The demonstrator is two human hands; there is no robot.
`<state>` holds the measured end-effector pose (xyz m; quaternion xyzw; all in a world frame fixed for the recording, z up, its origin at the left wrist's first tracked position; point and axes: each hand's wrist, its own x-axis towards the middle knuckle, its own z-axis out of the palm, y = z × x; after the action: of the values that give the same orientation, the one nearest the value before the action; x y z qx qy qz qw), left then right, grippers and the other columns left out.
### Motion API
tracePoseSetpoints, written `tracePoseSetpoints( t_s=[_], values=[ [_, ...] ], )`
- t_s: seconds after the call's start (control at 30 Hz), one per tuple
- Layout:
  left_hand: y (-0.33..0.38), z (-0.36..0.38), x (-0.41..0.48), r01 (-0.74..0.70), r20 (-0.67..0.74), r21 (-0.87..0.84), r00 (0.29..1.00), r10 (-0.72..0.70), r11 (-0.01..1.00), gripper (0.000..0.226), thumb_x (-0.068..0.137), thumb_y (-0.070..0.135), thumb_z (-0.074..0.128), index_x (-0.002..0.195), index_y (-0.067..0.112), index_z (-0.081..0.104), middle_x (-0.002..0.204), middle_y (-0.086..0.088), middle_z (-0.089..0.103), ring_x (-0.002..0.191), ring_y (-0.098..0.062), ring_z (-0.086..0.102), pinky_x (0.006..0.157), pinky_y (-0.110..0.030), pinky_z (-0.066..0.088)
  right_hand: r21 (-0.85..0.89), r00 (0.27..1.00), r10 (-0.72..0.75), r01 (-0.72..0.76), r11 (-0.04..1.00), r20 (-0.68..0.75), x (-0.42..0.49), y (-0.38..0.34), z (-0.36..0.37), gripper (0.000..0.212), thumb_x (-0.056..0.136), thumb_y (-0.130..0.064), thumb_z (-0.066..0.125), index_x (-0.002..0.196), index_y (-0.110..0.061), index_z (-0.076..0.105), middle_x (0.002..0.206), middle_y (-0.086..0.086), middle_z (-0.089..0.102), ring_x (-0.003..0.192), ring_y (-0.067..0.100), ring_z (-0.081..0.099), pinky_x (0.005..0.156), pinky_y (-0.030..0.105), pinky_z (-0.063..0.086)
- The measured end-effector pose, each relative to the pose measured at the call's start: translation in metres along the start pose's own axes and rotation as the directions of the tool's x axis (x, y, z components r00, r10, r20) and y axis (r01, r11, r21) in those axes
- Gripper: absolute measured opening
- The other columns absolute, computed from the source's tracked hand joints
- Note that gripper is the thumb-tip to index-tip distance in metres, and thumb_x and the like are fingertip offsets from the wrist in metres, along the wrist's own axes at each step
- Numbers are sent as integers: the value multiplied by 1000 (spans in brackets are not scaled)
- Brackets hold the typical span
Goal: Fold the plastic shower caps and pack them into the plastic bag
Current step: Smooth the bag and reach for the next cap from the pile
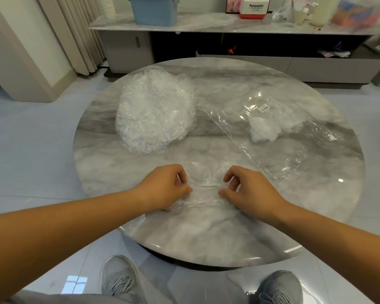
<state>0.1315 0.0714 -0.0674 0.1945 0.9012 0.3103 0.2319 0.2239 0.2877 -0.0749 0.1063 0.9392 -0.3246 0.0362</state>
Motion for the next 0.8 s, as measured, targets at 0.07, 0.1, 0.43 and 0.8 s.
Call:
tracePoseSetpoints(
  t_s=[0.07,0.1,0.43,0.8],
  values=[
    [2,-2,0,-40,-28,164,999,45,986,28,87,34,75,104,22,56,82,7,62,78,-17,63,68,-32,55,-67,1000,8,-9,998,-9,0,-2,-3,23,86,-32,76,100,-28,58,79,-12,67,71,-1,59,63,22,44],
    [3,-2,-1,-62,-42,231,996,74,971,34,86,37,75,108,25,52,84,9,60,80,-15,61,72,-33,53,-88,1000,17,-18,996,-15,0,-3,-4,25,85,-32,77,101,-29,57,79,-12,66,73,-1,58,62,22,43],
    [17,-1,4,-56,47,76,998,52,996,117,80,21,82,160,30,-3,84,4,72,71,-6,67,69,-24,57,105,998,31,-26,994,-48,2,-14,-12,59,85,-30,80,135,-27,48,84,-9,70,70,0,61,68,19,46],
    [24,-14,-1,244,260,-555,959,-112,796,28,96,21,67,119,7,60,111,-25,70,92,-31,75,87,-48,61,760,897,241,-441,478,370,8,-23,-27,49,102,-36,57,145,-19,42,104,29,73,78,39,74,66,44,63]
  ],
)
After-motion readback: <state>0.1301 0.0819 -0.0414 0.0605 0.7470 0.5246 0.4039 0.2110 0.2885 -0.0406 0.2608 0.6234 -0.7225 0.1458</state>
